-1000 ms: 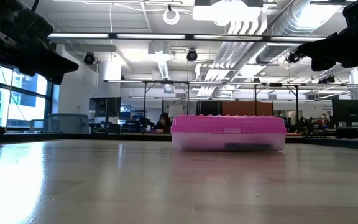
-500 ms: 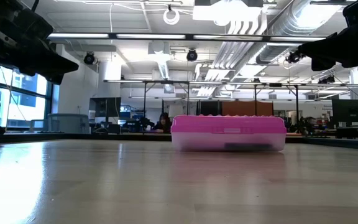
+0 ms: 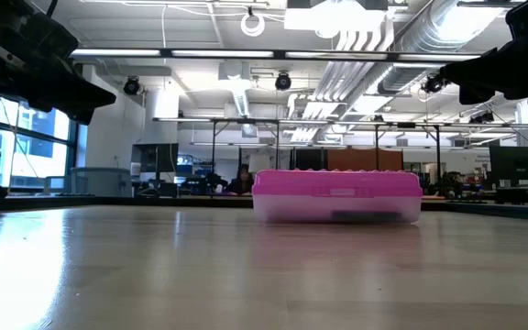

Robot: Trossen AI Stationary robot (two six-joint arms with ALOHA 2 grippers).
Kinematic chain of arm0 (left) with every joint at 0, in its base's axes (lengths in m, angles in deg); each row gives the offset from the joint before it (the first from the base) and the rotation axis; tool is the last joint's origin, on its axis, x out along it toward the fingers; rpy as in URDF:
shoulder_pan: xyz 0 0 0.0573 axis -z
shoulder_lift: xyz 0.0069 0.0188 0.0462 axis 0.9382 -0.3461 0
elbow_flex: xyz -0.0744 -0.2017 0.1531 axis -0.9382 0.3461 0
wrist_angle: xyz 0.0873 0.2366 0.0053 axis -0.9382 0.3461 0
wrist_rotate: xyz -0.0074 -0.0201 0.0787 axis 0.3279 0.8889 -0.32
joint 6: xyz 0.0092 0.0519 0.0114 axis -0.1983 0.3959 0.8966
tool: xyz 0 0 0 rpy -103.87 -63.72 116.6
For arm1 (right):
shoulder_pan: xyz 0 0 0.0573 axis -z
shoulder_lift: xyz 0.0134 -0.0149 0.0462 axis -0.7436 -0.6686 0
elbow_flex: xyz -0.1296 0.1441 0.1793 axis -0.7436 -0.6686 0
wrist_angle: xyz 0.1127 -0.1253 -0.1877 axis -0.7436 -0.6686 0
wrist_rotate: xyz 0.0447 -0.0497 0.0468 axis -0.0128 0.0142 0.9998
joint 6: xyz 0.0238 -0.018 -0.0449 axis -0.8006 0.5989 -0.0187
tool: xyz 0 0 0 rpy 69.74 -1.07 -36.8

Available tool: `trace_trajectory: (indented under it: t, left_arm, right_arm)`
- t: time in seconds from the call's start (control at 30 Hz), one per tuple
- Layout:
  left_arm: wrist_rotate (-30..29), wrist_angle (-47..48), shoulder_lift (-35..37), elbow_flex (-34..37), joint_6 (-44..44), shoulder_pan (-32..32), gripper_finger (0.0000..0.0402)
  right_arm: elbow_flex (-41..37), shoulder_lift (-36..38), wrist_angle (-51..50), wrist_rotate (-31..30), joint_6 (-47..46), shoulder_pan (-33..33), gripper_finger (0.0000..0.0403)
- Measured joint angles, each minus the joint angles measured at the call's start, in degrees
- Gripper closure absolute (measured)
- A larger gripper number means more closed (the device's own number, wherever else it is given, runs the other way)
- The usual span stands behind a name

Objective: Pick & place school supplies into a supply box
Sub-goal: Return to Home Position

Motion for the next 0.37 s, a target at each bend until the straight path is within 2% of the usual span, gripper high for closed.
trace_trajectory:
  t: [0.37]
  left_arm:
    - [0.0,0.0,0.0,0.0,0.0,0.0,0.0361]
  right_arm:
    - [0.0,0.0,0.0,0.0,0.0,0.0,0.0402]
